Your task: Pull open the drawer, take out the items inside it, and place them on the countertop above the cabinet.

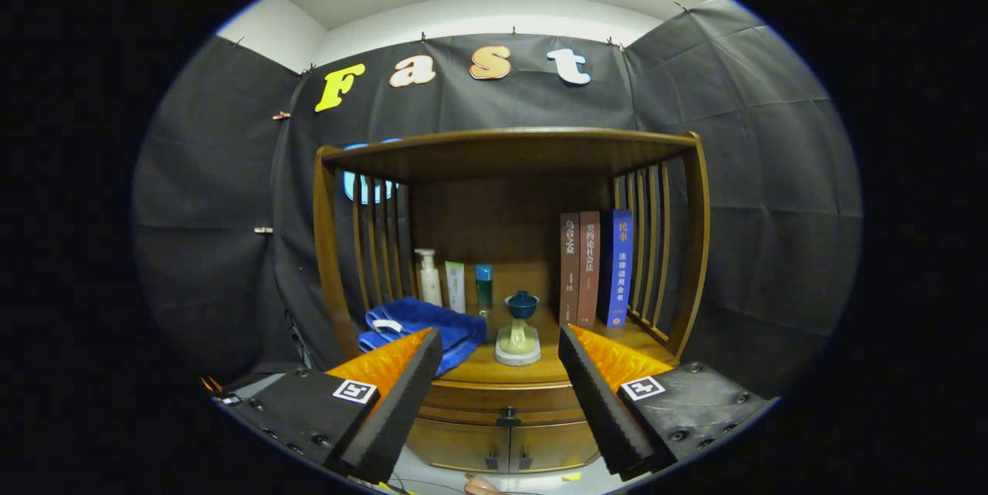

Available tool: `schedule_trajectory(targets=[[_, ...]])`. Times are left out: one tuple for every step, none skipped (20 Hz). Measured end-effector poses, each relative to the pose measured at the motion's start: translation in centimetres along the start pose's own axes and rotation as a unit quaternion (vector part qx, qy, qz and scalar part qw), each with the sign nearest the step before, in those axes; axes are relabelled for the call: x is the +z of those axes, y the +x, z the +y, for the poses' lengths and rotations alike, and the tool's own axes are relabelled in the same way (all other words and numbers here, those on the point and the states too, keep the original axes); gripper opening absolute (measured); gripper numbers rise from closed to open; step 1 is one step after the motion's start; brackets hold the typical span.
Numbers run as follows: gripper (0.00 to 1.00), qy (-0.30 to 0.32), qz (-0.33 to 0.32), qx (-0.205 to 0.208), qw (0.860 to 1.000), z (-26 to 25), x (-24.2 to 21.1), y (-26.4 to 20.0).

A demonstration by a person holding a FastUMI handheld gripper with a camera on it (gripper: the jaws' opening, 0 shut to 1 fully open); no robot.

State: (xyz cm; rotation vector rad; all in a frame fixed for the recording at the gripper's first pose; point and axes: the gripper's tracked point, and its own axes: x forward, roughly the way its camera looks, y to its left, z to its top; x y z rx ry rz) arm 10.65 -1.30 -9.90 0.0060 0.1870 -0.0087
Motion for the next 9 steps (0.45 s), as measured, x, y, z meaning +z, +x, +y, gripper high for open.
schedule_trajectory(targets=[[0.99, 0.003, 0.004, 0.004, 1.0, 0.1, 1.2, -0.1], [0.99, 0.005, 0.001, 0.008, 1.0, 0.3, 2.5, -0.3], [0.99, 0.002, -0.005, 0.011, 1.0, 0.5, 3.8, -0.4], [0.99, -0.005, -0.01, 0.011, 1.0, 0.4, 4.8, -0.7], [0.99, -0.013, -0.01, 0.012, 1.0, 0.5, 5.3, -0.8], [0.99, -0.02, -0.008, 0.013, 1.0, 0.8, 5.4, -1.1], [0.99, -0.024, -0.004, 0.015, 1.0, 0.9, 5.5, -1.5], [0.99, -0.027, -0.001, 0.015, 1.0, 1.0, 5.6, -1.7], [0.99, -0.027, -0.003, 0.017, 0.999, 1.3, 5.7, -2.0]])
